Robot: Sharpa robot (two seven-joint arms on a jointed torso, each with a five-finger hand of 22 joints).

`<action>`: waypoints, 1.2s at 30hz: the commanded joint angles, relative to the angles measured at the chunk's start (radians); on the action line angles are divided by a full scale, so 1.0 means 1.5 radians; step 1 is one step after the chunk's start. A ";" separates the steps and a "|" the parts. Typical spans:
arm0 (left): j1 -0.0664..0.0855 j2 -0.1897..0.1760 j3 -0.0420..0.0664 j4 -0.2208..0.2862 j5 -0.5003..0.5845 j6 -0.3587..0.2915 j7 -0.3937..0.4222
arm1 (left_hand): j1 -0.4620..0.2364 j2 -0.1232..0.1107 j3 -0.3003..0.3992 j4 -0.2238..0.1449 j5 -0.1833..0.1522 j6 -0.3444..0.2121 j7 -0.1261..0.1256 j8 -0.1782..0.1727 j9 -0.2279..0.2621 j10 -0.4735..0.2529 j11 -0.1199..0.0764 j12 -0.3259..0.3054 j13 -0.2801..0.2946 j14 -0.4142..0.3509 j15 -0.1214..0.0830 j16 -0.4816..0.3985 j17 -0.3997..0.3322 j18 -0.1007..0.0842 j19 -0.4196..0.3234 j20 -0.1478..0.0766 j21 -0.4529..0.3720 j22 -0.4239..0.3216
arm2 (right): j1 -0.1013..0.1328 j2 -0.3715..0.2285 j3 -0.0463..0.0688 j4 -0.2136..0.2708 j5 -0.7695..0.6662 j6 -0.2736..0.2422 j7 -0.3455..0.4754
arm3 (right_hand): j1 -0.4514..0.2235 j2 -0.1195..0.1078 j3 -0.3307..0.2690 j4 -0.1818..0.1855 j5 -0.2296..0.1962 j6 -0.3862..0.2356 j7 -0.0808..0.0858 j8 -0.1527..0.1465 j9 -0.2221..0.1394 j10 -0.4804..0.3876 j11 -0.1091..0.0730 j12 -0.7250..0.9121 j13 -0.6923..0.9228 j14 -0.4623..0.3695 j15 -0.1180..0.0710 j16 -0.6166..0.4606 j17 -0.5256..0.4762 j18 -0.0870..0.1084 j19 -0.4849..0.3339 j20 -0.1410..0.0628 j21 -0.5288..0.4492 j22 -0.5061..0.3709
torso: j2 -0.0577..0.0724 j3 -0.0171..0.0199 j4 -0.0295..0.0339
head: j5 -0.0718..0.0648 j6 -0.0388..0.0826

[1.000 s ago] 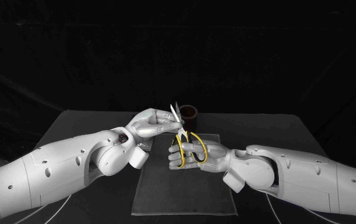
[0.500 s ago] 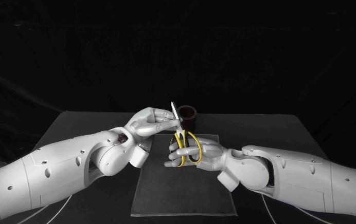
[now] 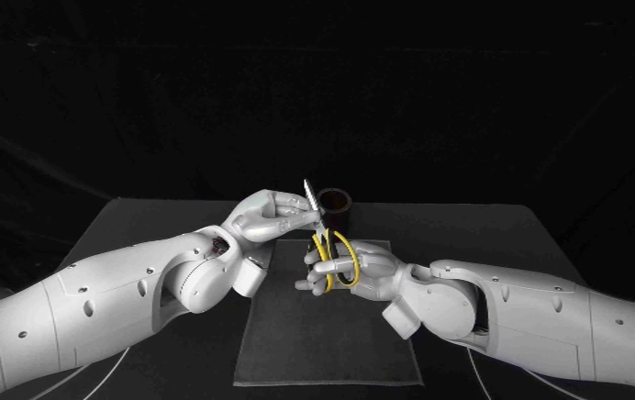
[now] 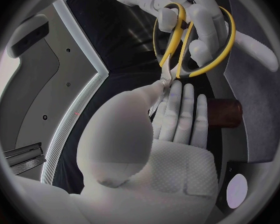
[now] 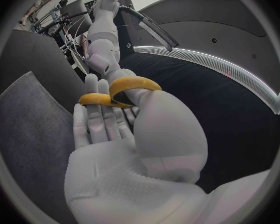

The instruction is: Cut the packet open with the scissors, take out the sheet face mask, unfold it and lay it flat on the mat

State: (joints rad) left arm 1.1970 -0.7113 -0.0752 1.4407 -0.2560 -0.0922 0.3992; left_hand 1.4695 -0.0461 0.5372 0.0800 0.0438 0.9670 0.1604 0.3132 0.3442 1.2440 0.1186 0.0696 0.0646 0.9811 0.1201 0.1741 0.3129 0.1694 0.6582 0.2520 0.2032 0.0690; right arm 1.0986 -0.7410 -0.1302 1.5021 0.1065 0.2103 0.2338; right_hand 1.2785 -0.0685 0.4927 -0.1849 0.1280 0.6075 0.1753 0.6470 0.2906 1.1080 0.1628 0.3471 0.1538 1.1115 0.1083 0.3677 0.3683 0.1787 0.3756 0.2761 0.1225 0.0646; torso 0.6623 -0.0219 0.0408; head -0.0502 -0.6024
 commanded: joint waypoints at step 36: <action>-0.001 0.055 -0.008 -0.031 -0.115 -0.166 0.101 | 0.002 0.003 0.046 -0.041 0.002 0.012 -0.002 0.034 0.003 0.008 -0.002 -0.003 0.000 0.008 0.000 -0.001 0.003 0.012 -0.020 0.000 -0.010 -0.001 | 0.015 0.032 0.004 0.015 0.027 -0.038 0.010 | 0.040 -0.006 0.079 -0.001 -0.028 -0.022 0.028 -0.033 -0.027 0.097 -0.019 -0.136 -0.043 0.072 -0.012 -0.086 -0.071 0.009 0.093 -0.005 0.041 0.032 | 0.000 -0.0006 0.0003 | -0.007 0.015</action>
State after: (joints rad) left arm 1.1963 -0.6447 -0.0851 1.3868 -0.4081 -0.3154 0.5487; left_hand 1.4470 -0.0585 0.5396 0.0831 0.0403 0.9450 0.1824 0.2672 0.3495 1.2551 0.1213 0.0696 0.0648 0.9903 0.1217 0.1741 0.3164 0.1696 0.6342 0.2518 0.1926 0.0682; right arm 1.1179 -0.7118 -0.1256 1.5034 0.1888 0.1734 0.2619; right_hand 1.3167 -0.0948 0.5070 -0.1189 0.0887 0.5807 0.1535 0.5962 0.2494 1.0939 0.1551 0.1385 0.0869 1.0663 0.1267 0.2284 0.2582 0.1866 0.4873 0.2727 0.1726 0.1054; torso 0.6613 -0.0229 0.0408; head -0.0607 -0.5810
